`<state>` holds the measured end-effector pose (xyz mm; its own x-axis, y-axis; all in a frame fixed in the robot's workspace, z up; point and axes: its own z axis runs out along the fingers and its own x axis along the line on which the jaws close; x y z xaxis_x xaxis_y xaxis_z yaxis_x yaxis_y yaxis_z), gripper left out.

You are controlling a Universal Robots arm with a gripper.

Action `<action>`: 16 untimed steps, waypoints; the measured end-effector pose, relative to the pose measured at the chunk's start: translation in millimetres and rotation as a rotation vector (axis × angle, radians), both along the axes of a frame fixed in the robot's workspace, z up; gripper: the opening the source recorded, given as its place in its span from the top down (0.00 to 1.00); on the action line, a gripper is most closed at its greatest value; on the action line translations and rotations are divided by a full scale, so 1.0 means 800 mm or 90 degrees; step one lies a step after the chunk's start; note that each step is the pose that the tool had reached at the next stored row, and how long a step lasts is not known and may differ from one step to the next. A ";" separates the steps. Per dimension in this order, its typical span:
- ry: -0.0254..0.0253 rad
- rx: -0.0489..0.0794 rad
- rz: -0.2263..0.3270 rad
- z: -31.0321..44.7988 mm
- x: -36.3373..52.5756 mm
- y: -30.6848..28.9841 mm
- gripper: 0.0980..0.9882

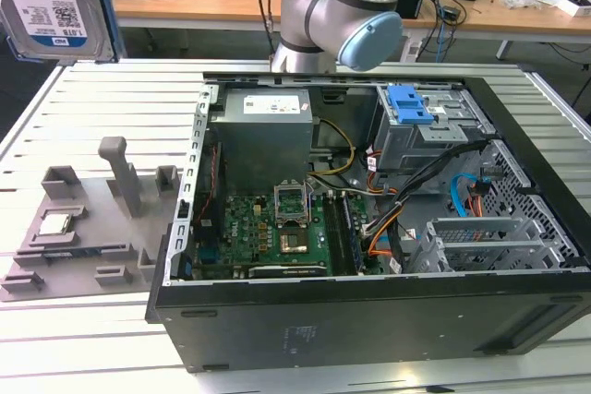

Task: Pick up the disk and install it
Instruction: 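Pick up the disk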

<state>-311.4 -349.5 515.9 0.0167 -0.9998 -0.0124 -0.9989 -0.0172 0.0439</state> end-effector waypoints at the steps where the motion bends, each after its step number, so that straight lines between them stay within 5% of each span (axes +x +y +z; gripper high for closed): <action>1: 0.0001 0.000 0.000 0.0001 0.004 0.0000 0.70; 16: 0.0015 0.000 0.000 0.0000 0.090 0.0009 0.70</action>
<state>-239.7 -348.7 515.9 0.0167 -0.9998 -0.0125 -0.9988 -0.0172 0.0462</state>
